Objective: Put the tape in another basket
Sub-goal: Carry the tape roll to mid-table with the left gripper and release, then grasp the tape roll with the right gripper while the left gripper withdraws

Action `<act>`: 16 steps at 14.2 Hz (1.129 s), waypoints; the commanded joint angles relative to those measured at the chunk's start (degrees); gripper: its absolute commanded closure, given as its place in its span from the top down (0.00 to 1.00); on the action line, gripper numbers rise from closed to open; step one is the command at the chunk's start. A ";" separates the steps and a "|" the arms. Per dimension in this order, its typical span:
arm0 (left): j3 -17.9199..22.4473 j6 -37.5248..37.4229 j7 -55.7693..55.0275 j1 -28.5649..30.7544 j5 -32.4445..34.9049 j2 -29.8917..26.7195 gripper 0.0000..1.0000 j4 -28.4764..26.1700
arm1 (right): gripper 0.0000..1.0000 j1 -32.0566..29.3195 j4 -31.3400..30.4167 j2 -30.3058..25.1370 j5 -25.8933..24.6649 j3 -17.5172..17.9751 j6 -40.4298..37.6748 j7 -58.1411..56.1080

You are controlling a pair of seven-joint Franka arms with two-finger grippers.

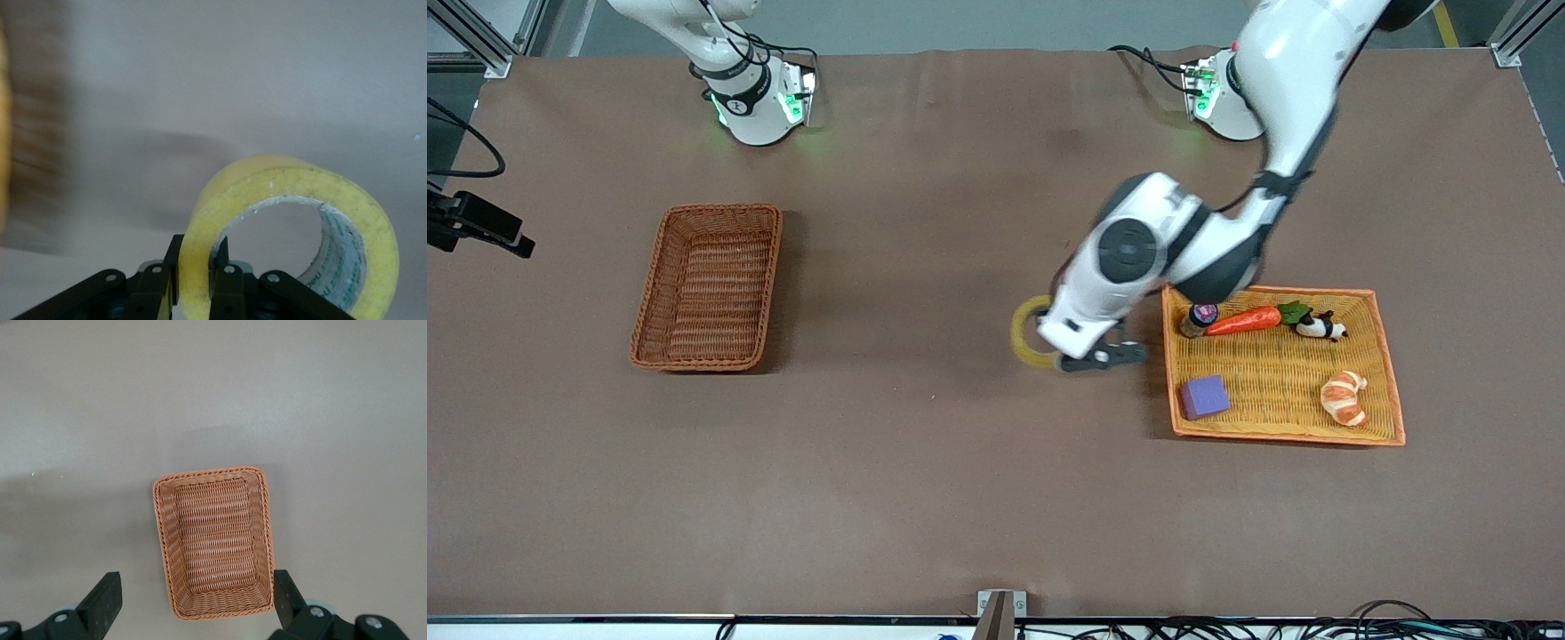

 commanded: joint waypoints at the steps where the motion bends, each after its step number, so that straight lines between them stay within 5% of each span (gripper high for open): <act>1: 1.32 1.85 -7.74 -5.87 3.63 7.06 0.01 7.54 | 1.00 -0.65 -1.07 -1.14 1.37 0.18 0.35 -0.85; 3: 5.26 6.86 -11.01 -11.13 3.81 9.44 0.03 7.55 | 1.00 -0.65 -1.07 -1.14 1.37 0.18 0.35 -0.85; 5: 10.18 9.77 -11.37 -15.97 3.73 11.12 0.17 7.63 | 1.00 -0.65 -1.07 -1.14 1.37 0.18 0.35 -0.85; 8: 10.99 10.31 -10.85 -16.61 3.81 10.86 1.00 7.72 | 1.00 -0.56 -1.07 -1.14 1.37 0.18 0.35 -0.85; 12: 11.52 8.13 -9.01 -13.38 6.78 4.91 1.00 7.72 | 1.00 -0.21 -1.07 -0.97 1.46 0.27 0.53 -0.76; 16: 11.52 -3.90 -8.21 -4.33 7.50 -6.96 1.00 7.55 | 1.00 5.31 -1.59 -0.36 4.27 1.06 0.53 -0.33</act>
